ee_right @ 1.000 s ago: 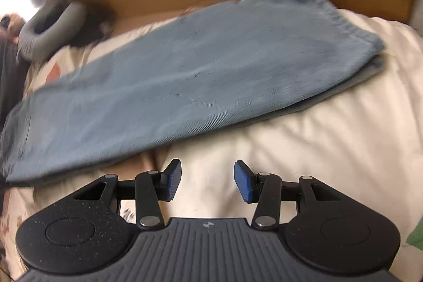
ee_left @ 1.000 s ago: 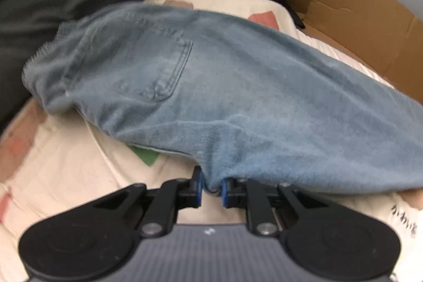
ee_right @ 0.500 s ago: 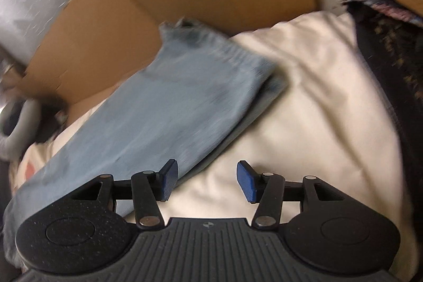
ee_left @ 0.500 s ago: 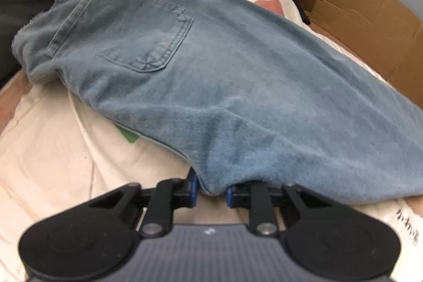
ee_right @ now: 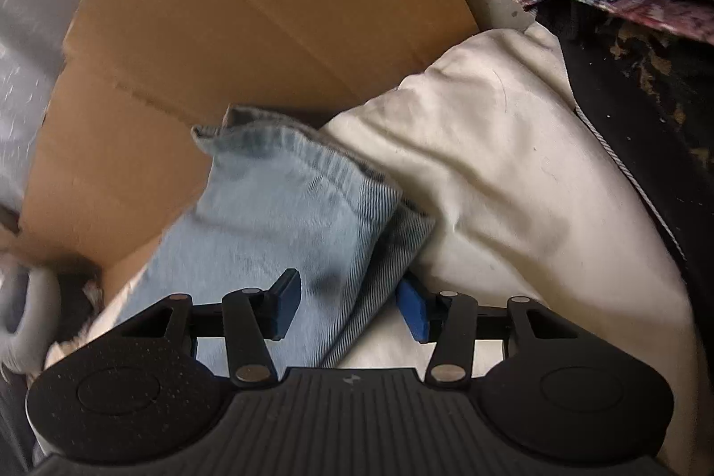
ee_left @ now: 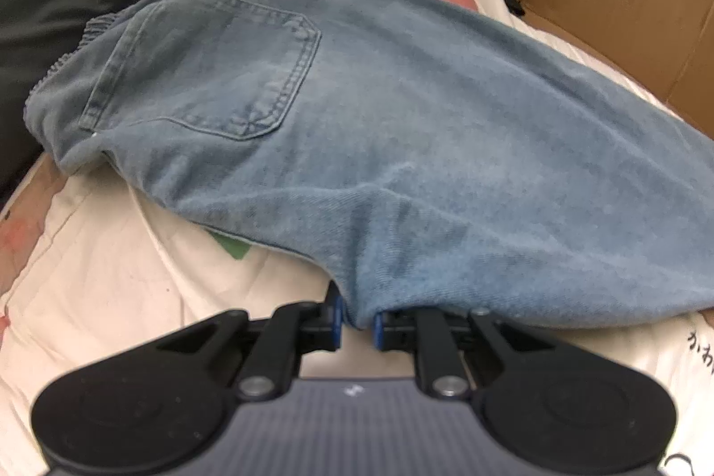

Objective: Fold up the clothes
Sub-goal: 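Hold the seat edge with the left gripper while the right gripper pinches the leg hem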

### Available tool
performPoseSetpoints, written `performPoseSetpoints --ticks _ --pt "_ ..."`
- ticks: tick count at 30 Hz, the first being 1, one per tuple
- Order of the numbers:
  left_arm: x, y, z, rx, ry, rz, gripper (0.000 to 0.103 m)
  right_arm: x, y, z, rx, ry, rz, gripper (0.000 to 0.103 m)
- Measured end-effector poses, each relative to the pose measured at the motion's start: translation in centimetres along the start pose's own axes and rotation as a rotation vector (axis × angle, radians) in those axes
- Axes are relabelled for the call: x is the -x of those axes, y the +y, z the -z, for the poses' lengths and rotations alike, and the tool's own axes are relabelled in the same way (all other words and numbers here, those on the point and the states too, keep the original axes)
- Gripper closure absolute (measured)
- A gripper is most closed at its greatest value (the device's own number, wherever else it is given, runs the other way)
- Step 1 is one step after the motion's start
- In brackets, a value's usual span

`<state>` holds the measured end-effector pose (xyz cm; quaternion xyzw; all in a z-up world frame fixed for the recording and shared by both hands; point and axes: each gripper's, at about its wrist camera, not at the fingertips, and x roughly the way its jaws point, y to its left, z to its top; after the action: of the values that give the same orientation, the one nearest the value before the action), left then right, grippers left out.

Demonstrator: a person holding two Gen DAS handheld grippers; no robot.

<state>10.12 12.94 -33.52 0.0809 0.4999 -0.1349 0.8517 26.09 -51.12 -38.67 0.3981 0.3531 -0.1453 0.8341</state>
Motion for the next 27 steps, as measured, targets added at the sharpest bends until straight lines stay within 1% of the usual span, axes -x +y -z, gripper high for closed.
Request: performPoseSetpoints --ticks 4,11,12,13,14,17,19,22,24,25,27 --pt "-0.4 -0.2 -0.1 -0.004 0.010 -0.005 0.090 -0.6 -0.1 -0.4 0.017 -0.017 -0.012 0.053" --pt "-0.4 -0.3 -0.2 -0.003 0.017 -0.006 0.090 -1.3 -0.8 -1.9 -0.056 -0.010 -0.064 0.054" --pt "-0.4 -0.3 -0.2 -0.001 0.019 -0.005 0.090 -1.2 -0.8 -2.0 -0.056 -0.007 -0.067 0.059" --pt "-0.4 -0.3 -0.2 0.002 0.022 -0.005 0.090 -1.1 -0.9 -2.0 -0.054 -0.003 -0.071 0.070" --pt "-0.4 -0.3 -0.2 0.007 0.025 -0.005 0.090 -1.0 -1.0 -2.1 -0.053 0.001 -0.074 0.083" --pt "-0.6 -0.2 -0.2 0.042 0.026 0.006 0.088 -0.6 -1.1 -2.2 -0.050 0.011 -0.095 0.088" --pt "-0.8 0.1 0.0 0.083 0.018 0.023 0.087 -0.2 -1.1 -2.4 -0.054 0.014 -0.125 0.089" --pt "-1.2 0.5 0.6 0.133 -0.002 0.054 0.086 0.2 -0.9 -2.7 -0.056 0.014 -0.142 0.089" --pt "-1.1 0.6 0.9 0.135 -0.017 0.067 0.085 0.1 -0.7 -2.7 -0.054 0.018 -0.132 0.088" --pt "-1.1 0.7 1.0 0.138 -0.019 0.072 0.085 0.0 -0.7 -2.5 -0.059 0.022 -0.126 0.086" --pt "-1.1 0.9 1.0 0.151 -0.020 0.084 0.084 -0.3 -0.7 -2.0 -0.071 0.033 -0.113 0.085"
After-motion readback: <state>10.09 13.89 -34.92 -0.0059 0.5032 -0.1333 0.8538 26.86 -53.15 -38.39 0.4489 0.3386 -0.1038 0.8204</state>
